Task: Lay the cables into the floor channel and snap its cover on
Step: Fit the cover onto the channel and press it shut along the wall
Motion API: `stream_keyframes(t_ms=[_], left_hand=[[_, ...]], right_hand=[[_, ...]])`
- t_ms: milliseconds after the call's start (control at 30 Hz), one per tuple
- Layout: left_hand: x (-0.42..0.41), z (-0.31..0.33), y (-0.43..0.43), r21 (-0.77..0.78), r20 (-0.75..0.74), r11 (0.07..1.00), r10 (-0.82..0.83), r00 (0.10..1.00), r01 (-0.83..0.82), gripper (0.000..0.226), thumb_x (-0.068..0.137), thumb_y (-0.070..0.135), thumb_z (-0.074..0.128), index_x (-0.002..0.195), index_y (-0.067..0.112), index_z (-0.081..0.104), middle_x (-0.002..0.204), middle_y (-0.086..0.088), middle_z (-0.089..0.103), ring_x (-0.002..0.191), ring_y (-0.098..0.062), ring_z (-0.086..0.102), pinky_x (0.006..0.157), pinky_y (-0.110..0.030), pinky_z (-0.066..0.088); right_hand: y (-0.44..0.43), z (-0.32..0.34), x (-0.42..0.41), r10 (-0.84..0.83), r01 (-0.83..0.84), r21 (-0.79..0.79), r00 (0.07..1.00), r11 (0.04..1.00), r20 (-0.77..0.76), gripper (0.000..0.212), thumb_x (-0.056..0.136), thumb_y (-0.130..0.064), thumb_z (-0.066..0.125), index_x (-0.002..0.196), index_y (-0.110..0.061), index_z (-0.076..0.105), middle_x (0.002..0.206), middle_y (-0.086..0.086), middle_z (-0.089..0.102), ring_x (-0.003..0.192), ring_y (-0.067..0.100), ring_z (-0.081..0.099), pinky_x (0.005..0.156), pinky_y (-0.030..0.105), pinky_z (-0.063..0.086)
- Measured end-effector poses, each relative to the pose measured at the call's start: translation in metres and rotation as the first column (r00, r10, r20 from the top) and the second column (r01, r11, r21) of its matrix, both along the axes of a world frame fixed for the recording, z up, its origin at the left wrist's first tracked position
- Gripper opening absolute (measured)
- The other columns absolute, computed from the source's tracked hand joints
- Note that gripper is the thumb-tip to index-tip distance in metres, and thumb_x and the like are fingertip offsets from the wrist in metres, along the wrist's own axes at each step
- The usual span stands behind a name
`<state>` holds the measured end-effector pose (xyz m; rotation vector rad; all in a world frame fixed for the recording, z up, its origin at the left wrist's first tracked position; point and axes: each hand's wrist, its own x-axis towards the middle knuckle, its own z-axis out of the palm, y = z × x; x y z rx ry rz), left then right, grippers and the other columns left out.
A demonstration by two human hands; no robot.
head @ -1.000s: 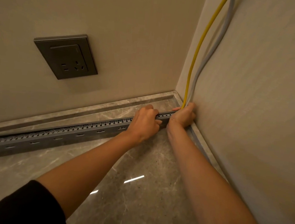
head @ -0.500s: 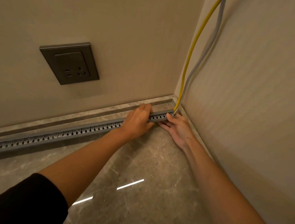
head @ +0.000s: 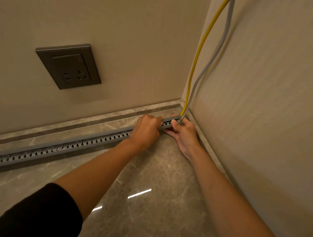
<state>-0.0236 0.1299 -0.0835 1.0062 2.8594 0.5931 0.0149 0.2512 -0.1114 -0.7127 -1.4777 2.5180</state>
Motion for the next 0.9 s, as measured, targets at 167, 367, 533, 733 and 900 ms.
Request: stream_keyframes(t_ms=[167, 367, 533, 733, 900], left_hand=[[0.005, -0.007, -0.006, 0.017, -0.113, 0.995, -0.092, 0.989, 0.095, 0.020, 0.093, 0.009, 0.053, 0.095, -0.008, 0.063, 0.086, -0.028, 0.069, 0.079, -0.041, 0.063, 0.065, -0.041, 0.049], [0.005, 0.010, 0.001, -0.178, -0.192, 0.980, -0.122, 0.974, 0.088, 0.024, 0.083, 0.008, 0.068, 0.100, -0.008, 0.062, 0.099, -0.026, 0.065, 0.094, -0.039, 0.061, 0.075, -0.040, 0.050], [0.008, 0.012, 0.006, -0.311, -0.141, 0.950, -0.087, 0.986, 0.039, 0.027, 0.095, 0.008, 0.043, 0.119, -0.002, 0.052, 0.123, -0.021, 0.053, 0.115, -0.034, 0.047, 0.092, -0.039, 0.040], [0.007, 0.014, 0.004, -0.348, -0.146, 0.934, -0.138, 0.980, 0.080, 0.027, 0.095, 0.009, 0.044, 0.118, -0.001, 0.054, 0.122, -0.020, 0.056, 0.113, -0.033, 0.048, 0.095, -0.036, 0.040], [0.010, 0.025, 0.004, -0.303, -0.107, 0.947, -0.144, 0.984, 0.106, 0.027, 0.097, 0.015, 0.045, 0.115, -0.002, 0.056, 0.121, -0.019, 0.059, 0.113, -0.031, 0.051, 0.094, -0.033, 0.040]], right_hand=[[0.000, 0.002, 0.002, 0.014, -0.014, 0.020, 1.000, 1.000, 0.009, 0.014, 0.096, 0.006, 0.044, 0.102, -0.001, 0.054, 0.089, 0.010, 0.060, 0.082, 0.018, 0.061, 0.082, 0.039, 0.054], [-0.003, 0.002, -0.001, -0.005, 0.004, 0.062, 1.000, 0.998, 0.019, 0.014, 0.097, 0.004, 0.044, 0.096, -0.004, 0.057, 0.086, 0.010, 0.062, 0.079, 0.019, 0.064, 0.075, 0.034, 0.056], [-0.004, 0.004, -0.004, -0.041, 0.038, 0.067, 0.998, 0.997, 0.049, 0.020, 0.096, 0.003, 0.047, 0.084, -0.008, 0.058, 0.082, 0.009, 0.062, 0.074, 0.019, 0.063, 0.071, 0.031, 0.056], [-0.004, 0.003, -0.011, -0.160, 0.155, 0.079, 0.984, 0.985, 0.072, 0.020, 0.094, -0.004, 0.054, 0.076, -0.012, 0.056, 0.075, 0.006, 0.058, 0.070, 0.015, 0.058, 0.065, 0.026, 0.050], [-0.006, 0.005, -0.022, -0.383, 0.374, 0.112, 0.921, 0.921, 0.073, 0.035, 0.091, -0.022, 0.061, 0.058, -0.013, 0.055, 0.051, 0.000, 0.058, 0.055, 0.018, 0.053, 0.060, 0.028, 0.045]])
